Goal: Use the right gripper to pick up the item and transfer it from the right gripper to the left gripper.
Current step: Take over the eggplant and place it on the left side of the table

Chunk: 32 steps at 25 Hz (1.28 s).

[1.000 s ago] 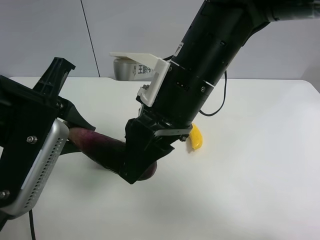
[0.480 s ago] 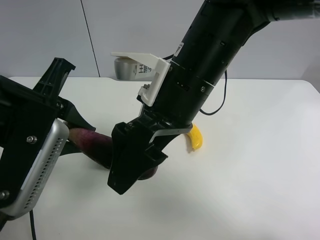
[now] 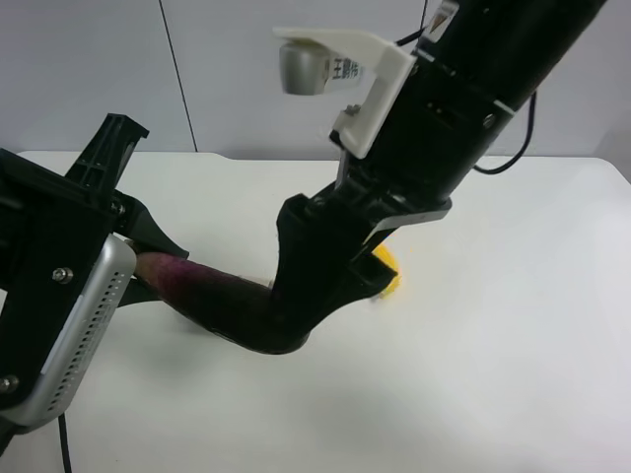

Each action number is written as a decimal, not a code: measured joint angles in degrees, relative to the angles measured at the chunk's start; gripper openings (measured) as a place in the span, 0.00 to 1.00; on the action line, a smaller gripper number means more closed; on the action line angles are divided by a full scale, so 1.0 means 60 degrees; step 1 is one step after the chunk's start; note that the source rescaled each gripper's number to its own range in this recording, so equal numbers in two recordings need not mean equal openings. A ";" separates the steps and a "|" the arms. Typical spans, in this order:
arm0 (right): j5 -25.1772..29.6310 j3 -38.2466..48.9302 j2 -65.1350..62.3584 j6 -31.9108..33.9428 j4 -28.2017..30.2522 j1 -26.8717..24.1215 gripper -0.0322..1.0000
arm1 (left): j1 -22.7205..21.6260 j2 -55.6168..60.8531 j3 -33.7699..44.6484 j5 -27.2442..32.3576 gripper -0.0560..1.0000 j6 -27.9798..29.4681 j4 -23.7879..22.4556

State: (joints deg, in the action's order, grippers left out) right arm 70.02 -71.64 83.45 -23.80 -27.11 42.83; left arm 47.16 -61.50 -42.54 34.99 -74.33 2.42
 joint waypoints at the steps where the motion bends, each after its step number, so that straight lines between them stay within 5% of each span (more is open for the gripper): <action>1: 0.0000 0.0000 -0.0250 0.0175 0.0054 0.0000 1.00 | 0.0000 0.0000 0.0000 0.0000 0.07 0.0000 0.0000; 16: 0.0042 0.2522 -0.5507 0.1647 0.2958 0.0000 1.00 | 0.0000 0.0000 0.0000 0.0000 0.07 0.0040 0.0000; 32: -0.0381 0.5991 -1.1037 0.2559 0.3226 0.0000 1.00 | 0.0000 0.0000 0.0000 0.0000 0.07 0.0108 0.0000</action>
State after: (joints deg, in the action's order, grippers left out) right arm 67.73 -35.69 17.22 -8.44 -7.75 42.83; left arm 47.16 -61.50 -42.54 34.99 -73.68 2.42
